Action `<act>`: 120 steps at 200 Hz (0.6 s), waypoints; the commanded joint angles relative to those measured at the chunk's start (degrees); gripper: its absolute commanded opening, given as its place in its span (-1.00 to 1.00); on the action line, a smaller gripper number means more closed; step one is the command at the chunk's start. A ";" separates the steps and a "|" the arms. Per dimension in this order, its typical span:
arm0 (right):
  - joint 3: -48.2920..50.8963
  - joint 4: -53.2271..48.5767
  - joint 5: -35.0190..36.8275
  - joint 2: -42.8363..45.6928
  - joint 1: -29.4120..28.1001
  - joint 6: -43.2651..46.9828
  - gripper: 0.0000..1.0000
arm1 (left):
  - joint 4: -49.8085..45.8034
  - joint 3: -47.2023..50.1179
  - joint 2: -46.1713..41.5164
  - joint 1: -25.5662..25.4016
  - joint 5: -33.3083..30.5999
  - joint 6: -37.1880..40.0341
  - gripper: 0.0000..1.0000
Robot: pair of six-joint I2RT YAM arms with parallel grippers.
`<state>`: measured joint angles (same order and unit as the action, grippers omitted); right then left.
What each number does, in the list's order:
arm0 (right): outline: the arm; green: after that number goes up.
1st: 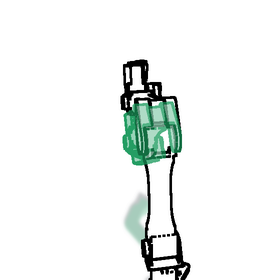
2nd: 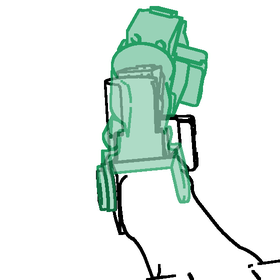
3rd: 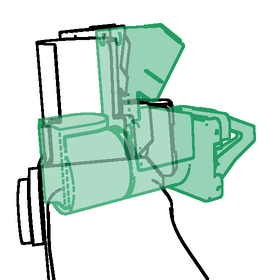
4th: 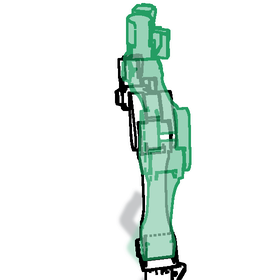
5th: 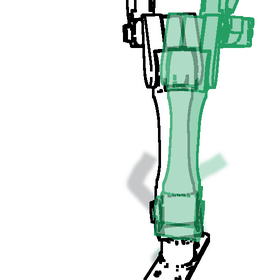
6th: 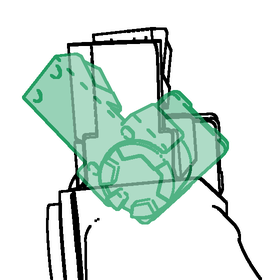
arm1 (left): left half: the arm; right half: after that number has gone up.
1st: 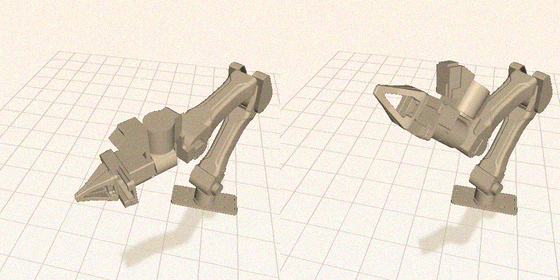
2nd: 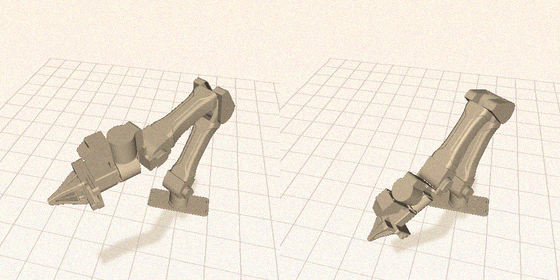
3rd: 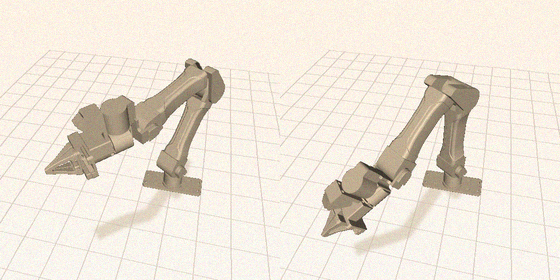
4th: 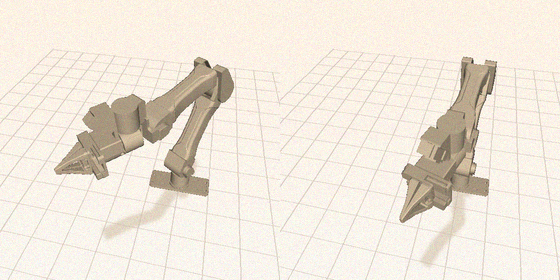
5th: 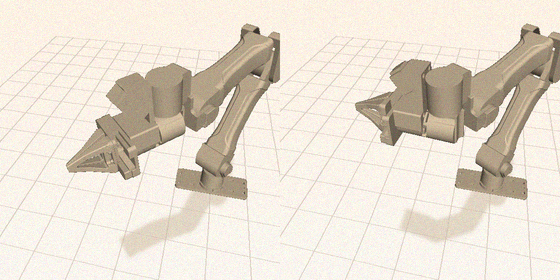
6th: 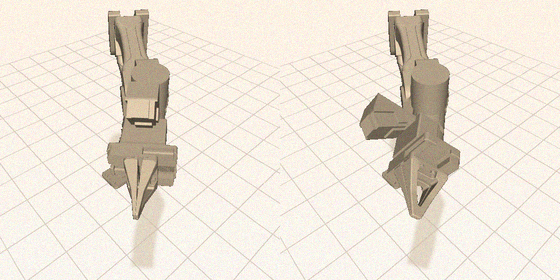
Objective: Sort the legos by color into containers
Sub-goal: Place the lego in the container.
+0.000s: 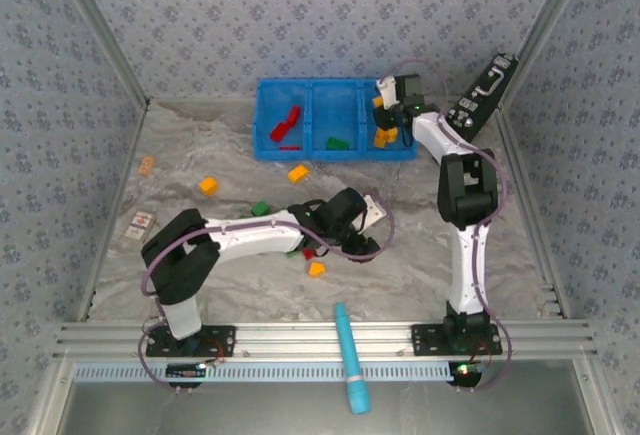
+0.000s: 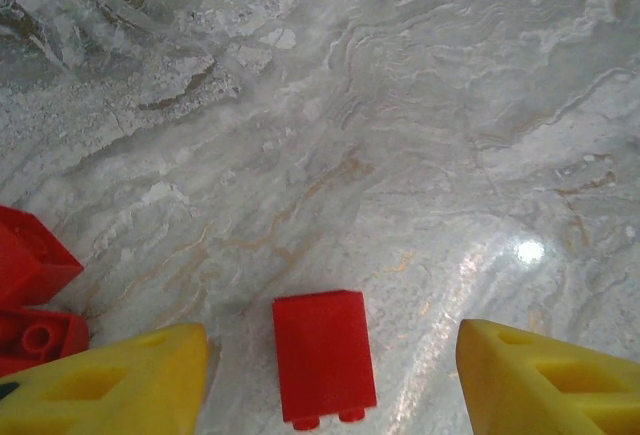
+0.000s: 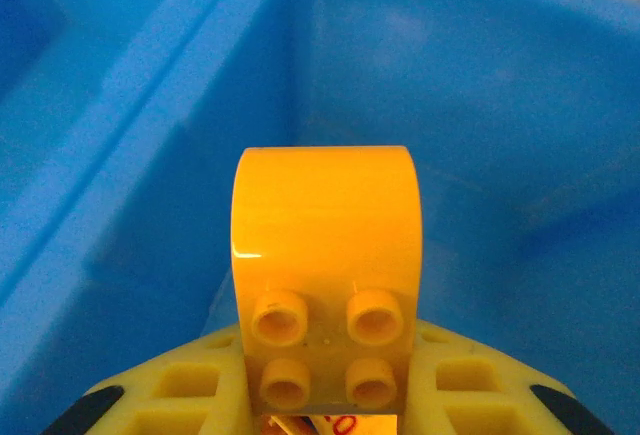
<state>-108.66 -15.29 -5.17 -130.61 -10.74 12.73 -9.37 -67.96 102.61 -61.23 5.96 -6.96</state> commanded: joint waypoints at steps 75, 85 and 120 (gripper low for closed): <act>-6.72 -5.90 2.66 -5.36 -0.70 1.76 -0.33 | -4.46 -5.92 5.90 -0.08 1.40 0.61 0.35; -6.74 -5.96 2.52 -5.28 -0.68 1.73 -0.28 | -4.98 -5.87 5.97 -0.04 1.50 0.20 0.35; -6.83 -6.19 2.05 -4.63 -0.77 1.49 -0.13 | -6.21 -5.96 6.68 -0.29 1.81 -0.54 0.35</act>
<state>-113.65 -19.86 -3.62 -134.58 -11.20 13.63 -13.54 -72.49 108.12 -61.25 6.61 -6.46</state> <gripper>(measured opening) 0.420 0.677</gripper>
